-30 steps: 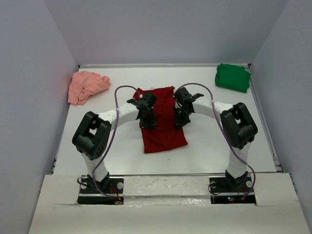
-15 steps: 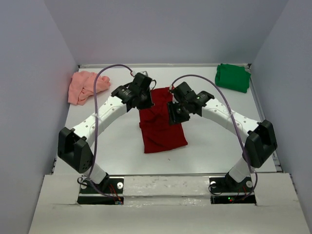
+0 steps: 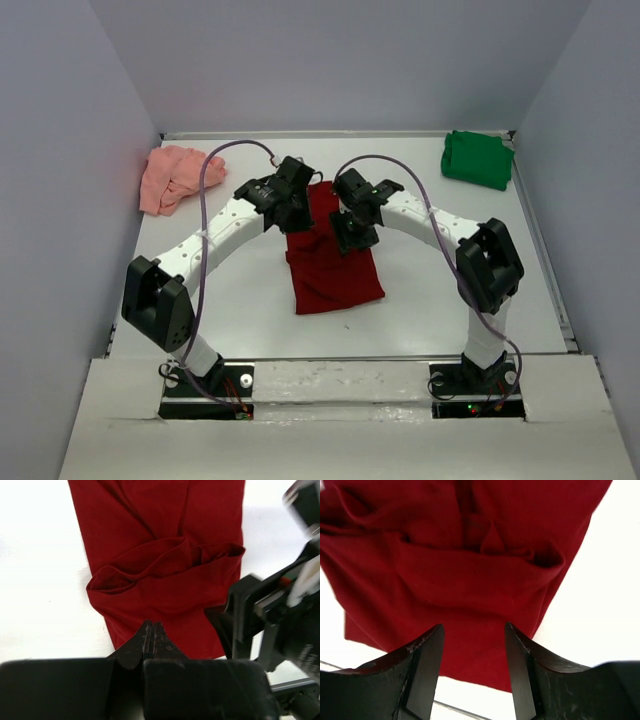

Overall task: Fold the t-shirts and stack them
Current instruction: Fold the folded rectangular tshirt in 1/3 of the way

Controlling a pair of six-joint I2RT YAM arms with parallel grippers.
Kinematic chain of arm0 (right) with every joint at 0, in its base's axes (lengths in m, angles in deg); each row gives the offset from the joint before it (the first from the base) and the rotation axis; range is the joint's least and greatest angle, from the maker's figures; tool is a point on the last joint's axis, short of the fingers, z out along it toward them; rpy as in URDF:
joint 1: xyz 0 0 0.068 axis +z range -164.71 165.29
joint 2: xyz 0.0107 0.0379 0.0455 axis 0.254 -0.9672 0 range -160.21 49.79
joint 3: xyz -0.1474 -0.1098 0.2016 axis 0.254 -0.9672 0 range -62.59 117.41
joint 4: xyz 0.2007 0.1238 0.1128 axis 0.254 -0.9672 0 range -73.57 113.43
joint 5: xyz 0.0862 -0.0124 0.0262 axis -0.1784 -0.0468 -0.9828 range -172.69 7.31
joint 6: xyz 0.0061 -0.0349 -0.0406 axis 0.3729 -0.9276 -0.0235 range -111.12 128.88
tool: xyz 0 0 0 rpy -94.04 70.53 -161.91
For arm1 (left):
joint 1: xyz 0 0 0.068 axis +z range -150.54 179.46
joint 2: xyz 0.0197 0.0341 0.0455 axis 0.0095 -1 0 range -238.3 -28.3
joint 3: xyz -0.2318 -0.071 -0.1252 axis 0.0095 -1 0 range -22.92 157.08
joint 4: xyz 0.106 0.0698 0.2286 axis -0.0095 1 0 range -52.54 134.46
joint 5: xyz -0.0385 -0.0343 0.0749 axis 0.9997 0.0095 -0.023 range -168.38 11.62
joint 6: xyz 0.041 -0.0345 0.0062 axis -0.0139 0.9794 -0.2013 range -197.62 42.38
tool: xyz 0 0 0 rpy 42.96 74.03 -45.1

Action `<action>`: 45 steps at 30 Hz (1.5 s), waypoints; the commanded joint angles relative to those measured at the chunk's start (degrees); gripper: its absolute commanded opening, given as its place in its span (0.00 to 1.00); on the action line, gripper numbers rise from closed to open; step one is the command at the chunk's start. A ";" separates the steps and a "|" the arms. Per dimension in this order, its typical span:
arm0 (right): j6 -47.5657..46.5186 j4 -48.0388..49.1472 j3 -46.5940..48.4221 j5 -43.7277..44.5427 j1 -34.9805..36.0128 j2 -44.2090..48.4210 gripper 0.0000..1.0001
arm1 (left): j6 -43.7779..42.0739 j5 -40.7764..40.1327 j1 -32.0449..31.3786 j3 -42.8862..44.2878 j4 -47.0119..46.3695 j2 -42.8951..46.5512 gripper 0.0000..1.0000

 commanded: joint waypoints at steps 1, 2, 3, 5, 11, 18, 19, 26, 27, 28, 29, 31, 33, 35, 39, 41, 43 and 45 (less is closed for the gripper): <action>-2.11 -1.23 9.06 1.48 -0.26 -2.16 0.57 | -0.53 0.71 -0.27 -3.55 0.12 2.56 0.00; -2.11 -1.85 9.85 1.74 -0.26 -2.69 0.57 | -0.62 0.62 -0.27 -4.08 0.12 2.48 0.00; -2.02 -2.37 10.29 1.74 -0.26 -2.87 0.56 | -0.70 0.62 -0.27 -4.61 -0.05 2.39 0.00; -1.85 -1.94 10.21 1.13 -0.26 -2.44 0.55 | -0.97 1.15 -0.36 -5.93 0.03 2.47 0.00; -0.62 0.78 2.94 -5.02 -0.26 2.56 0.08 | -0.62 7.82 -0.53 -11.20 -4.27 5.81 0.00; -0.44 2.11 0.01 -2.39 -0.26 3.19 0.00 | -0.27 9.06 -0.53 -13.06 -7.00 3.36 0.00; -0.35 2.02 -0.16 -1.95 -0.26 3.54 0.00 | -0.27 8.80 -0.53 -13.14 -7.00 3.36 0.00; -0.35 2.98 -2.09 -1.16 -1.84 5.39 0.00 | -0.53 7.66 -0.53 -14.55 -8.05 1.69 0.00; -0.18 2.98 -2.18 -1.16 -1.84 5.39 0.00 | -0.70 7.66 -0.53 -14.38 -8.05 1.08 0.00; -0.18 3.07 -2.44 -1.16 -2.37 5.74 0.00 | -0.79 7.31 -0.62 -14.29 -8.05 0.98 0.00; 0.00 3.24 -2.62 -1.16 -2.37 5.74 0.00 | -0.88 6.96 -0.53 -14.20 -7.88 0.81 0.00; -0.09 3.42 -3.76 -0.98 -2.37 6.44 0.00 | -0.79 5.81 -0.53 -13.59 -6.56 0.72 0.00; -0.09 3.86 -5.86 0.07 -2.90 7.58 0.00 | -0.88 5.19 -0.53 -13.23 -5.51 1.07 0.00; -0.18 4.30 -7.53 -0.10 -3.59 8.46 0.00 | -0.88 3.28 -0.62 -13.23 -5.06 1.59 0.00; 0.78 6.14 -13.24 -1.77 -4.22 12.32 0.24 | 0.61 -2.35 -0.53 -13.41 -0.94 2.56 0.00; 1.05 7.11 -15.36 -2.73 -4.22 14.00 0.39 | 1.92 -4.03 -0.53 -13.84 0.73 2.48 0.00; 1.14 7.82 -16.59 -3.09 -4.22 15.75 0.45 | 2.37 -5.52 -0.62 -14.72 1.09 2.74 0.00; 0.88 7.82 -17.30 -3.00 -4.22 16.29 0.45 | 3.25 -7.19 -0.71 -15.25 1.70 2.83 0.00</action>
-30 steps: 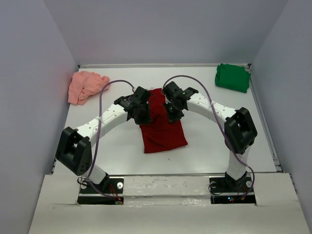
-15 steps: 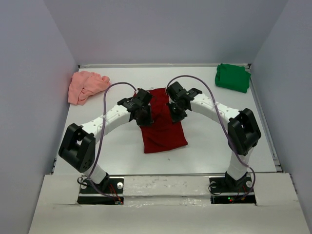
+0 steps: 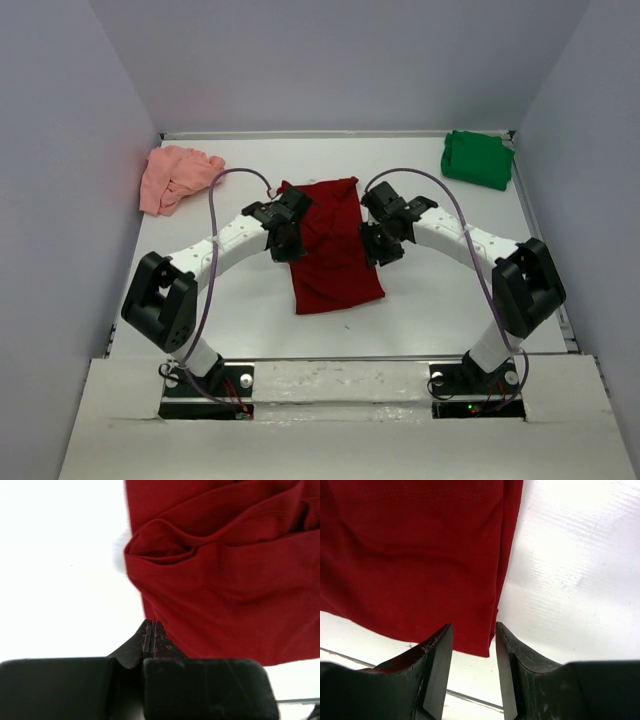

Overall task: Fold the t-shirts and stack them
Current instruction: Fold the folded rectangular tshirt in 1/3 of the way

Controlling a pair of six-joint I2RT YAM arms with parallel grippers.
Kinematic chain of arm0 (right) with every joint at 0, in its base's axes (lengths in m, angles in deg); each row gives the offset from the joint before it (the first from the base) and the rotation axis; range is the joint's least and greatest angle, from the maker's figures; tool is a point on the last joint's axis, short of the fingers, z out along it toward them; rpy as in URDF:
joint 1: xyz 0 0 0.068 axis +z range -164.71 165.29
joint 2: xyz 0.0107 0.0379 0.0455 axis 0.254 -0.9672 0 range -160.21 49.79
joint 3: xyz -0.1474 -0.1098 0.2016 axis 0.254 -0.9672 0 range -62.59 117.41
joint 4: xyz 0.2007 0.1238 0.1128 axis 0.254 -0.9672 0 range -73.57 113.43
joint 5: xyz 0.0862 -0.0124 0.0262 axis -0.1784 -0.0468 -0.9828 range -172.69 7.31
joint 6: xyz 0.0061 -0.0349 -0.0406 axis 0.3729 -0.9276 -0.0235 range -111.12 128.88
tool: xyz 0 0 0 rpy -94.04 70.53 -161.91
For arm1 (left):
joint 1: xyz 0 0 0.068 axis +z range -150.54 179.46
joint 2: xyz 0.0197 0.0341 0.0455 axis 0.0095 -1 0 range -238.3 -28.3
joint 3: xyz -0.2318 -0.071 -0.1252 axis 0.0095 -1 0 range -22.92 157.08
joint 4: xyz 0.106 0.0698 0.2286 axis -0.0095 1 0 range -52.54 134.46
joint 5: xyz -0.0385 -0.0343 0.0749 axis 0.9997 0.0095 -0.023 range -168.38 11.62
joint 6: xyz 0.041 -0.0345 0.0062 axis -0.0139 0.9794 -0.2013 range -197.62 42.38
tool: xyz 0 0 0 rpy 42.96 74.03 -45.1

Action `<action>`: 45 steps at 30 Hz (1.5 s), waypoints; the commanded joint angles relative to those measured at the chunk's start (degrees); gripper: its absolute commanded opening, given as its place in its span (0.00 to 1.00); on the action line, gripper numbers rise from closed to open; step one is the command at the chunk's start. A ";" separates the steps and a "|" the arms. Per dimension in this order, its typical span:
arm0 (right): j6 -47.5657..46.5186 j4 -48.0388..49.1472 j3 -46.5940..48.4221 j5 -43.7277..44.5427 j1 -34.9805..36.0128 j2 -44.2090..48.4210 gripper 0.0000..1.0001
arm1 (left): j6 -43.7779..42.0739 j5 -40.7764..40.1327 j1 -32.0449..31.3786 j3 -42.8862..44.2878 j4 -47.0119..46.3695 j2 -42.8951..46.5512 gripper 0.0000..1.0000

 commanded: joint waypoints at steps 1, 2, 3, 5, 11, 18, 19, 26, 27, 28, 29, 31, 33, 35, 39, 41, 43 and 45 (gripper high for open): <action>0.33 3.16 -1.10 -0.62 -0.17 3.85 0.45 | 2.20 -6.28 -0.29 -1.28 3.43 2.61 0.00; 0.50 2.90 -0.84 -0.27 -0.70 4.11 0.44 | 2.11 -4.89 -0.29 -2.16 3.00 3.13 0.00; 0.42 2.72 -0.84 -0.70 -0.70 4.20 0.40 | 1.94 -3.57 -0.29 -2.69 0.99 3.48 0.00; 0.07 2.89 -0.58 -1.93 -0.70 4.55 0.34 | 1.67 -0.40 -0.38 -3.57 -0.95 4.01 0.00; 0.24 3.33 0.39 -4.13 -0.70 3.33 0.00 | 1.50 1.45 -0.29 -2.35 -2.81 -0.02 0.00; 0.77 4.74 -2.16 -5.01 -0.70 3.76 0.00 | -0.26 0.57 -0.12 2.04 -3.34 -5.46 0.00; 0.86 4.74 -2.42 -4.75 -0.70 3.68 0.00 | -0.35 0.57 -0.20 2.40 -3.51 -6.00 0.00; 0.86 4.30 -2.25 -3.78 -0.70 4.20 0.00 | -0.35 1.01 -0.03 3.72 -3.69 -9.78 0.00; 0.86 4.04 -1.81 -3.70 -0.70 4.03 0.00 | -0.17 0.84 -0.03 3.98 -2.99 -10.48 0.00; 0.86 3.86 -1.72 -3.69 -0.70 3.85 0.00 | 0.18 0.93 0.06 3.99 -2.81 -10.92 0.00; 0.94 3.86 -1.54 -3.61 -0.70 3.77 0.00 | 0.35 0.93 0.06 3.99 -2.55 -11.19 0.00; 1.03 3.95 -1.11 -4.30 -0.70 2.98 0.00 | 0.70 1.10 0.06 4.07 -1.93 -12.42 0.00; 1.21 4.04 -0.93 -4.57 -0.70 2.19 0.00 | 0.88 1.28 0.15 3.99 -1.76 -14.00 0.00; 1.38 4.39 -1.28 -4.75 -0.70 1.22 0.00 | 0.80 1.63 0.24 3.90 -1.84 -14.96 0.00; 1.91 5.18 -2.86 -5.36 -0.70 0.43 0.00 | -0.26 1.28 0.32 4.51 -2.63 -16.99 0.00; 2.61 5.79 -4.35 -6.15 -0.70 0.77 0.00 | -0.70 0.93 0.50 5.82 -2.20 -18.21 0.00; 2.96 6.67 -5.41 -7.12 -0.70 1.12 0.00 | -1.31 0.49 0.85 6.97 -1.84 -19.01 0.00; 3.23 7.37 -6.89 -7.30 -0.70 1.22 0.00 | -1.75 0.66 0.94 8.11 -1.76 -19.80 0.00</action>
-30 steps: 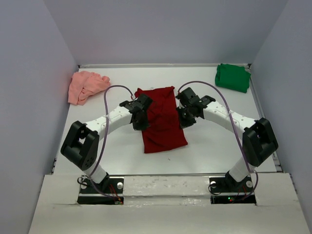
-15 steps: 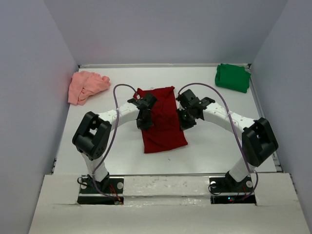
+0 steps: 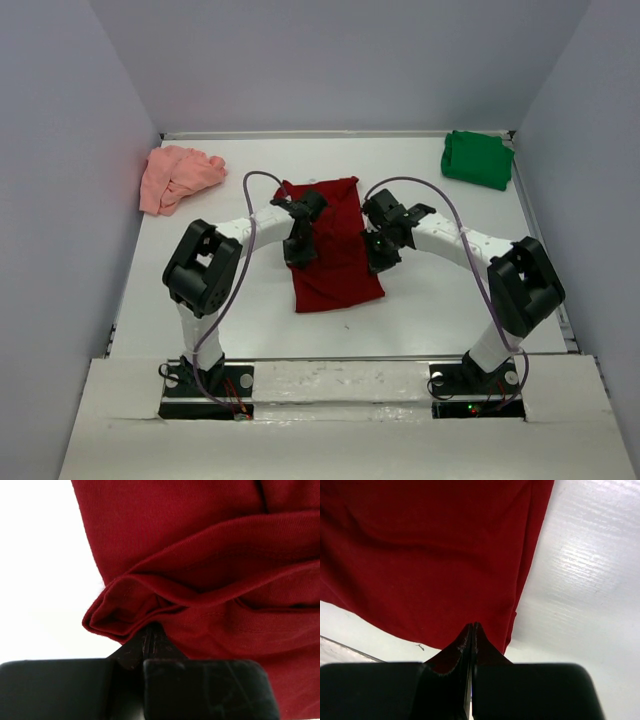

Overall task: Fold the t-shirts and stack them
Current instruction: Fold the folded rectangular tshirt in 1/3 of the way

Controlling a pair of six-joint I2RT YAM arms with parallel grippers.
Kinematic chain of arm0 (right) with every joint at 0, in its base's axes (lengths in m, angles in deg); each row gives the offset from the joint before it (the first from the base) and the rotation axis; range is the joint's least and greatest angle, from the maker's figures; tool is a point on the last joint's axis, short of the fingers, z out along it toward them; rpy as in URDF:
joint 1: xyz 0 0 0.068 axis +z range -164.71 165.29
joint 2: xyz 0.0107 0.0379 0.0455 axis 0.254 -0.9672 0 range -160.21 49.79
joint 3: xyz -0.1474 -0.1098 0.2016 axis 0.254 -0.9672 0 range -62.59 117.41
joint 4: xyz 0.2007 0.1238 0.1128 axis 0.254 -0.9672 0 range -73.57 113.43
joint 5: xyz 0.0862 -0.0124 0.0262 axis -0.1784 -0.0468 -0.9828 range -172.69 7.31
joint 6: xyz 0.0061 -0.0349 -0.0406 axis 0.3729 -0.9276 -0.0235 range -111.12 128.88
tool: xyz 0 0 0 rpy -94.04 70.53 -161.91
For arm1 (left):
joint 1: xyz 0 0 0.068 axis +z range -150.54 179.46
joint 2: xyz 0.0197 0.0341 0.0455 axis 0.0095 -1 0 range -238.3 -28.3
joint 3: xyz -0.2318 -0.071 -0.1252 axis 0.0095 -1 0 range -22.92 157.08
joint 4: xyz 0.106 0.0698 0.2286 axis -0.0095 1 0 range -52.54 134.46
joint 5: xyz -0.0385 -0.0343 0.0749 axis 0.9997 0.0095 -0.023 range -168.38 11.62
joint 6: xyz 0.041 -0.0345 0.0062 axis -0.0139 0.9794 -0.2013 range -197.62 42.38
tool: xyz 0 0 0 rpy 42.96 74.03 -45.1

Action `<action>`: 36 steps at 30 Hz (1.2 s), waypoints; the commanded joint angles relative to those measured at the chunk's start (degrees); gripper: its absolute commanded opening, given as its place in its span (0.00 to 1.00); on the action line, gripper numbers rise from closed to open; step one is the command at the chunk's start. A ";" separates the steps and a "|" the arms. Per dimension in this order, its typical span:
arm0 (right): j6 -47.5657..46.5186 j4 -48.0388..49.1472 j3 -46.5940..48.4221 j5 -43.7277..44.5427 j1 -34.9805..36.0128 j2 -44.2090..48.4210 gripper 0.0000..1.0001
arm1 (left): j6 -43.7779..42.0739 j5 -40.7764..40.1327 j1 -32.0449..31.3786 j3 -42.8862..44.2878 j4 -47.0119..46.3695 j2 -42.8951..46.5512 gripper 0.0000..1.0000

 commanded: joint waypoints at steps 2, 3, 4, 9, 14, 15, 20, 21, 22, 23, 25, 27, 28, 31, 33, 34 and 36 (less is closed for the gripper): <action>1.50 3.49 -3.30 -2.07 -0.29 0.47 0.00 | -1.82 -0.85 0.63 3.35 -0.51 -3.54 0.00; 1.59 3.92 -3.74 -2.69 -0.29 0.38 0.00 | -2.00 -0.76 0.81 3.62 -0.51 -3.81 0.00; 1.94 4.28 -4.18 -3.30 -0.29 0.21 0.00 | -2.08 -0.67 0.90 3.80 -0.51 -3.98 0.00; 3.17 6.21 -7.08 -4.45 0.24 -0.05 0.00 | -2.35 -0.49 1.16 4.24 -0.42 -4.25 0.00; 4.40 6.83 -8.58 -4.89 0.24 -0.50 0.00 | -2.79 -1.02 1.60 4.59 0.28 -3.90 0.00; 4.84 7.00 -8.84 -4.71 0.76 -0.32 0.00 | -2.88 -1.11 1.95 4.50 0.37 -3.81 0.00; 6.69 7.97 -11.56 -4.71 1.30 -0.40 0.00 | -3.32 -1.37 2.83 4.32 0.28 -3.54 0.00; 7.04 8.23 -12.09 -4.54 1.30 -0.58 0.00 | -3.40 -1.37 2.92 4.24 0.11 -3.54 0.00; 7.48 8.93 -12.79 -4.62 1.82 -0.67 0.00 | -3.49 -1.37 3.09 4.06 0.11 -3.63 0.00; 7.74 9.90 -14.10 -5.32 1.82 -1.02 0.00 | -3.49 -1.29 3.44 4.06 0.02 -3.72 0.00; 8.27 10.43 -14.90 -5.15 2.44 -1.20 0.00 | -3.67 -1.46 3.53 3.97 0.11 -3.55 0.00; 8.27 10.26 -15.00 -4.02 3.84 -0.50 0.00 | -3.67 -1.81 3.62 4.06 0.19 -2.84 0.00; 8.36 9.82 -14.38 -2.97 3.85 0.11 0.00 | -3.49 -2.77 3.62 4.15 0.37 -2.41 0.00; 7.92 7.02 -11.32 -0.59 5.42 2.83 0.00 | -2.09 -6.27 3.62 5.02 2.81 -0.04 0.00; 7.83 5.08 -9.47 1.17 6.13 3.98 0.00 | 0.01 -8.05 3.54 5.38 4.49 3.11 0.00; 7.57 2.98 -8.59 1.78 6.13 4.42 0.00 | 0.72 -8.66 3.45 5.21 5.72 4.35 0.00; 7.75 0.78 -5.86 3.80 6.66 6.09 0.00 | 1.86 -9.28 3.36 4.68 6.35 7.16 0.00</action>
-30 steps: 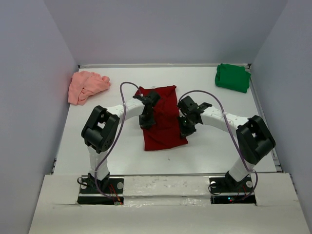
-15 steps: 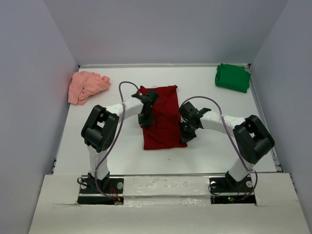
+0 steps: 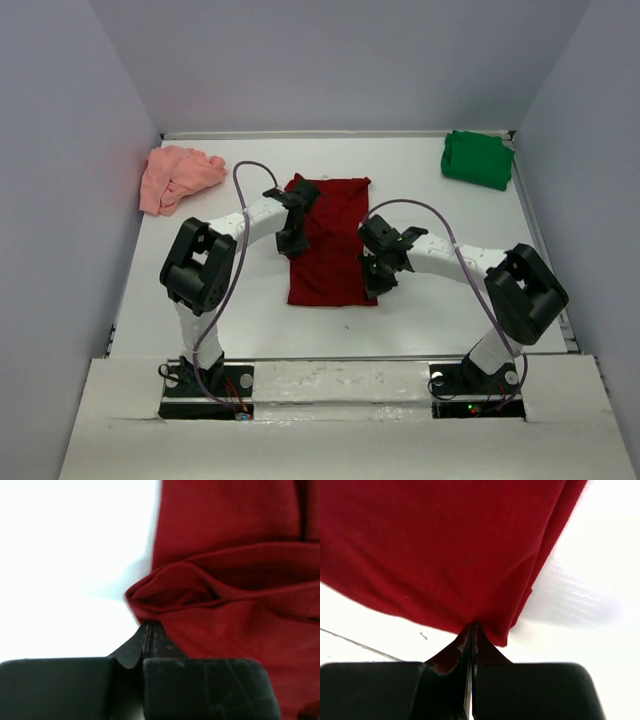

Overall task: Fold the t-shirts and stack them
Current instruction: Fold the folded rectangular tshirt in 1/3 of the way, then grab one side of the 2/3 rectangular tshirt with both arms

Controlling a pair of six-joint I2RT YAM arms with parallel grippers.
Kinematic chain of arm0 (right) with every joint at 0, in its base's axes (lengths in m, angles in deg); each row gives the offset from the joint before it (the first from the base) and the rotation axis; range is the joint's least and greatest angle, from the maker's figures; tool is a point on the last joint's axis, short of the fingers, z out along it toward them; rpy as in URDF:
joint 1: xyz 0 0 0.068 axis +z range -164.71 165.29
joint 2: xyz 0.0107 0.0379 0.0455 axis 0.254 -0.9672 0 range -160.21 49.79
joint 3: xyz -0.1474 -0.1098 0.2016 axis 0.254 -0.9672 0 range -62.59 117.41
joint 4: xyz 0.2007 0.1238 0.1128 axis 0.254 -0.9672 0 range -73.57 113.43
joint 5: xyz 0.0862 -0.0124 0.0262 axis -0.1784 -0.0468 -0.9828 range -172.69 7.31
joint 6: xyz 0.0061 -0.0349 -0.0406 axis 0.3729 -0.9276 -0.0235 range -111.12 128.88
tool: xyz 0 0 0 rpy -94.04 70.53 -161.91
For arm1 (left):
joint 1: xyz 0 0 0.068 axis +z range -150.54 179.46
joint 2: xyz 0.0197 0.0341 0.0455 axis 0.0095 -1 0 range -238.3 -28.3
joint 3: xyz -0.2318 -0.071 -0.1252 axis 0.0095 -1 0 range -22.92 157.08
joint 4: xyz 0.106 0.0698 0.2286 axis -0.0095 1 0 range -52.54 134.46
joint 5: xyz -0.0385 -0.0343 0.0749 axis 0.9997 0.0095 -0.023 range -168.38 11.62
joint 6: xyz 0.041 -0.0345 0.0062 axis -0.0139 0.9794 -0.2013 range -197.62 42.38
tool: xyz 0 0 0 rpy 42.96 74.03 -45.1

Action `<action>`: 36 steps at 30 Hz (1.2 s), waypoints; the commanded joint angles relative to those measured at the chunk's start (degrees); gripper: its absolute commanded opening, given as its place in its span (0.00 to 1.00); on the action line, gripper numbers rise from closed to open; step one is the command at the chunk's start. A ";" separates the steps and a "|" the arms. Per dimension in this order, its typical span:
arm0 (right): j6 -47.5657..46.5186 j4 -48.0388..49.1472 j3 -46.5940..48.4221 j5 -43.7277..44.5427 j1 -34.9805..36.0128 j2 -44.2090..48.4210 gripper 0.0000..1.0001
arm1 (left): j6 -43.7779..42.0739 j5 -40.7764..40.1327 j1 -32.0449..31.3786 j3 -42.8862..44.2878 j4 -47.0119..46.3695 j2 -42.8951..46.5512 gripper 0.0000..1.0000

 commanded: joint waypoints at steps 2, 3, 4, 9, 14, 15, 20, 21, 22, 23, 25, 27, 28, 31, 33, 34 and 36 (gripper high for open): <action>-0.15 -8.25 7.77 7.51 1.06 5.44 0.00 | 3.66 -5.02 0.19 0.26 4.29 13.19 0.00; -0.06 -9.12 8.65 7.78 1.58 5.88 0.00 | 3.84 -4.93 0.19 0.26 4.56 14.17 0.00; -0.14 -10.35 9.44 7.87 1.59 6.32 0.00 | 4.02 -4.93 0.01 0.61 5.43 14.97 0.00; 0.29 -14.14 13.40 9.10 1.59 10.09 0.00 | 4.37 -5.56 -1.66 0.88 8.42 20.32 0.00; 1.43 -11.95 8.84 8.40 1.59 12.65 0.15 | 2.96 3.67 -1.57 -8.08 2.20 24.29 0.00; 1.61 -11.51 7.70 8.14 1.59 12.92 0.20 | 2.53 4.29 -1.31 -9.48 1.40 24.90 0.00; 2.75 -6.86 -0.81 4.01 1.59 18.09 0.59 | 1.38 15.53 0.89 -18.19 -6.33 29.64 0.01; 2.84 -5.80 -2.23 1.65 0.37 19.23 0.62 | 1.38 16.85 1.41 -19.50 -7.30 31.22 0.02; 2.41 -3.88 -3.72 -0.02 -1.82 21.42 0.64 | 0.60 18.87 2.55 -21.34 -8.52 31.76 0.03; 2.23 -3.08 -4.95 -1.35 -3.14 22.57 0.65 | 0.24 19.58 3.08 -22.15 -8.97 32.20 0.04; 1.44 -0.53 -8.73 -7.14 -6.04 24.34 0.66 | -0.72 21.42 5.01 -24.60 -9.68 33.08 0.04; 0.73 1.14 -10.84 -10.40 -7.81 25.75 0.66 | -1.43 22.84 6.07 -26.19 -10.64 33.95 0.06; 0.39 1.32 -11.12 -11.19 -8.51 25.84 0.66 | -1.52 23.54 6.43 -27.68 -11.17 34.31 0.08; 0.12 2.02 -11.47 -11.82 -8.52 24.88 0.66 | -1.43 26.09 7.22 -30.23 -12.83 35.62 0.24; 0.56 2.12 -11.30 -11.82 -8.52 23.65 0.66 | -1.34 27.23 7.39 -31.20 -13.19 35.54 0.28; 0.73 2.81 -11.12 -12.43 -8.52 22.68 0.66 | -1.17 27.93 7.57 -32.51 -14.15 35.37 0.28; 1.34 4.83 -11.56 -13.48 -8.52 21.89 0.66 | -0.56 30.12 7.66 -34.01 -16.00 35.54 0.28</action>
